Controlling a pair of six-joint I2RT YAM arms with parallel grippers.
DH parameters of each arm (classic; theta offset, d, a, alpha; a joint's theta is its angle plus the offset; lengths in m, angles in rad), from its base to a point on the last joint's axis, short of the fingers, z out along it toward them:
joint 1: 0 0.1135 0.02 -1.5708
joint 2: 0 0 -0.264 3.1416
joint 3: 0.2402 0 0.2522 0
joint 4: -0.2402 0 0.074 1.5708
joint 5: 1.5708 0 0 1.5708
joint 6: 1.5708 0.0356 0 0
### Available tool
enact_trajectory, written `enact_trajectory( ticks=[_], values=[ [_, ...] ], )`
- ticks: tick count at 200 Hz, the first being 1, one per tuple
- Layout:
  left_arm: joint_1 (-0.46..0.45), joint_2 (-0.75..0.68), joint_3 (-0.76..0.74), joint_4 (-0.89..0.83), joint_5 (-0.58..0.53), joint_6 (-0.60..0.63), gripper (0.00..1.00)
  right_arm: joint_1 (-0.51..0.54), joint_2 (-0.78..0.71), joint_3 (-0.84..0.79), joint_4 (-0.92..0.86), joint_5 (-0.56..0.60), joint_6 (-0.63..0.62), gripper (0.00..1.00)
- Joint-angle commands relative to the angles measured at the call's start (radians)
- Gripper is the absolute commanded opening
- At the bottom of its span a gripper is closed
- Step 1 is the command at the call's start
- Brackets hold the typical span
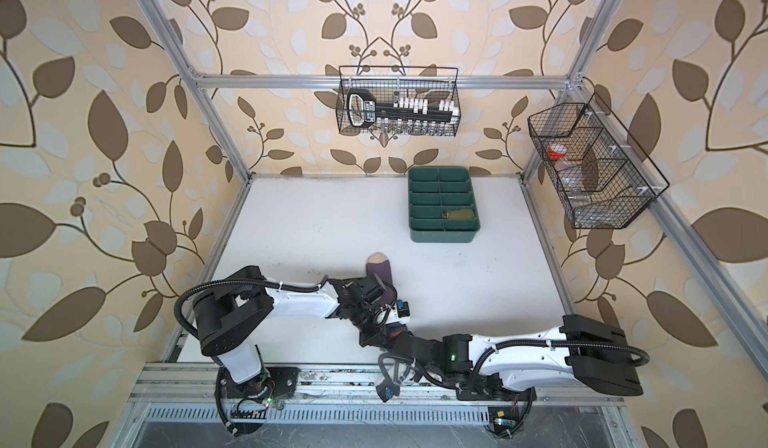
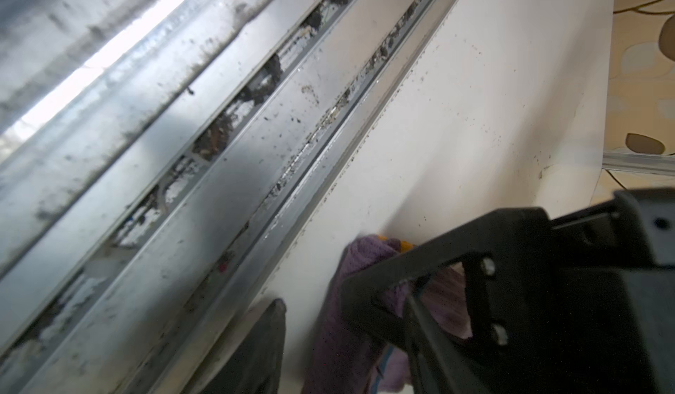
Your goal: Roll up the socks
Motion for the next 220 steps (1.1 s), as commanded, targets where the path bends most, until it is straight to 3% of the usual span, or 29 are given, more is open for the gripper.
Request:
enact_trajectory(
  ticks=[1, 113, 196, 220],
  values=[
    [-0.013, 0.003, -0.031, -0.072, -0.060, 0.009, 0.00, -0.059, -0.032, -0.064, 0.038, 0.013, -0.015, 0.53],
    [-0.115, 0.001, -0.036, -0.103, -0.088, 0.029, 0.00, -0.224, -0.021, -0.103, 0.046, -0.038, -0.067, 0.49],
    [-0.115, -0.021, -0.051, -0.088, -0.091, 0.026, 0.00, -0.304, -0.340, -0.110, -0.206, -0.036, -0.083, 0.48],
    [-0.113, -0.016, -0.046, -0.093, -0.091, 0.023, 0.00, -0.308, -0.344, -0.118, -0.198, -0.063, -0.079, 0.48]
  ],
)
